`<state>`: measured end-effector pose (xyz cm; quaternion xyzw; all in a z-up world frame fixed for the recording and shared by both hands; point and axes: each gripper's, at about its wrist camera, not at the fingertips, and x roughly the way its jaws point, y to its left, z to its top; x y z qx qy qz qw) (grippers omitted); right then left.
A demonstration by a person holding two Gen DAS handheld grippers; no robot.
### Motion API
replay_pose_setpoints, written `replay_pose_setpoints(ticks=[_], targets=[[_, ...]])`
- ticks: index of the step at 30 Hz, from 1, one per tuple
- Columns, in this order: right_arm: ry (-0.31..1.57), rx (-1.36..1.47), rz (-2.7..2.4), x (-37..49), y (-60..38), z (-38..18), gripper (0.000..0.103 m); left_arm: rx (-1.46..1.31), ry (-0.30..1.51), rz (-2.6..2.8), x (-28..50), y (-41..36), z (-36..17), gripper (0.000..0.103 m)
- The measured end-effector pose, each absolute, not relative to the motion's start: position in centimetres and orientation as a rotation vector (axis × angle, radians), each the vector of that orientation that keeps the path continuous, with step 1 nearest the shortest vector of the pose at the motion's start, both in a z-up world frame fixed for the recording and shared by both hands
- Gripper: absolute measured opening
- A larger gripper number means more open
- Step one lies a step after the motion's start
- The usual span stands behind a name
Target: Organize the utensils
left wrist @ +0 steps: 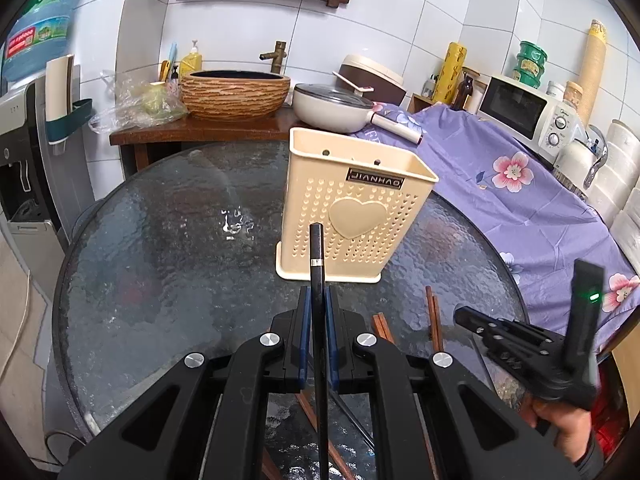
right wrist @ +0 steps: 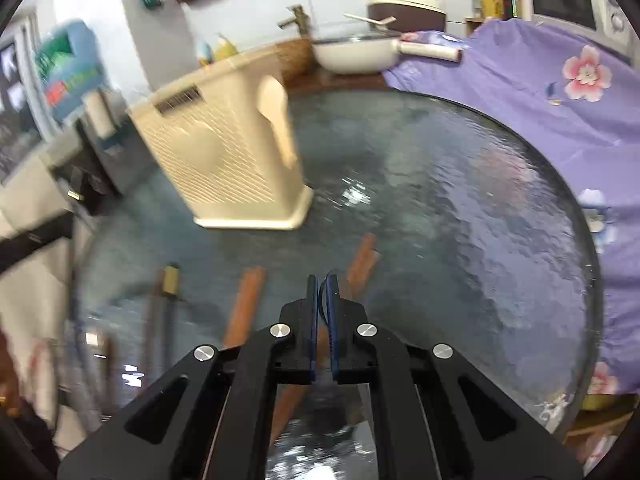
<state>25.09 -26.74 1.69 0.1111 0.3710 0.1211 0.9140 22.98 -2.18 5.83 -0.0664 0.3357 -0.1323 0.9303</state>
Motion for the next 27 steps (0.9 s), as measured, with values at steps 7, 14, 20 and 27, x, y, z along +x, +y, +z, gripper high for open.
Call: replay_pose_setpoints(ticks=[7,14,20,27], targets=[[0.69,0.349,0.368,24.3,-27.9,4.8,0.005,-0.147,0.661,-0.275,22.5,-1.5,6.9,0.007],[0.642,0.253,0.357,23.0,-26.9,6.9,0.001,-0.148,0.641,-0.283,22.0,-1.2,7.7,0.007],[0.692,0.17,0.338,23.9,-25.9,5.3,0.011,-0.156,0.653,-0.286,22.2,-1.0,7.3,0.007],[0.8,-0.079,0.429,25.8,-22.7,1.6,0.051,-0.157,0.661,-0.285,22.3,-1.0,7.1,0.007]])
